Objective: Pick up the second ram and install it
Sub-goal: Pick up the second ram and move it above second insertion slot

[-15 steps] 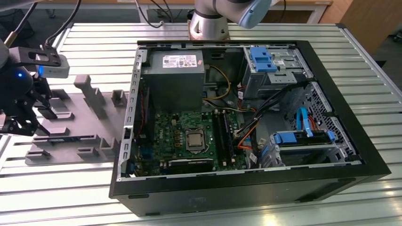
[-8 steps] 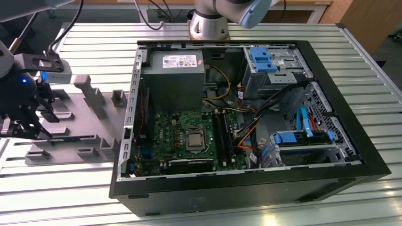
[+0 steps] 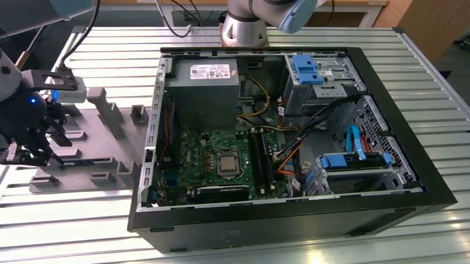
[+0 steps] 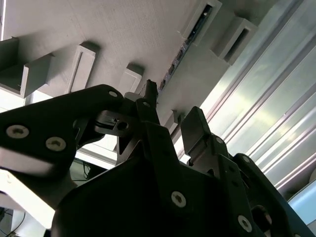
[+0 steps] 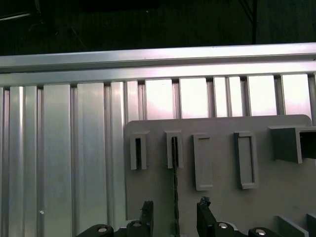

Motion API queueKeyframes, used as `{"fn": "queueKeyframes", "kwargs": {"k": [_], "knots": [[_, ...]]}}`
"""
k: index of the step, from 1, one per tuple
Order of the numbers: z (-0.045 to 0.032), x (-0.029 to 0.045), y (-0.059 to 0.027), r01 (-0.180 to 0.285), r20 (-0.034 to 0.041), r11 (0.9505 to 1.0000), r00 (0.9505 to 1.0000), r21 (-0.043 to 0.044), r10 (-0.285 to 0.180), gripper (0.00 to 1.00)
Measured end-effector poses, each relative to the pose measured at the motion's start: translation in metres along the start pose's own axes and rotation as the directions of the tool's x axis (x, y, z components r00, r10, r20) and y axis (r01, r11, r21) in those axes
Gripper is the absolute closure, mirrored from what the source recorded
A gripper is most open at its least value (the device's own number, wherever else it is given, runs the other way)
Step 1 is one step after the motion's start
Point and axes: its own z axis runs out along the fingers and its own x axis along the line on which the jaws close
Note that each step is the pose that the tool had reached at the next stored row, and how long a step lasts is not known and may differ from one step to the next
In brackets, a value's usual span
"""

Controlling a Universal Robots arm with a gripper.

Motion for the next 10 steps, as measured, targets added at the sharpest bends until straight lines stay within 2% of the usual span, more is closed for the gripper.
{"fn": "queueKeyframes", "kwargs": {"k": [7,10], "knots": [[0.0007,0.0000,0.0007,0.000,0.0004,1.0000,1.0000,0.0008,0.000,0.53],[0.0040,0.0002,0.0020,0.000,0.0005,1.0000,1.0000,0.0014,0.000,0.53]]}}
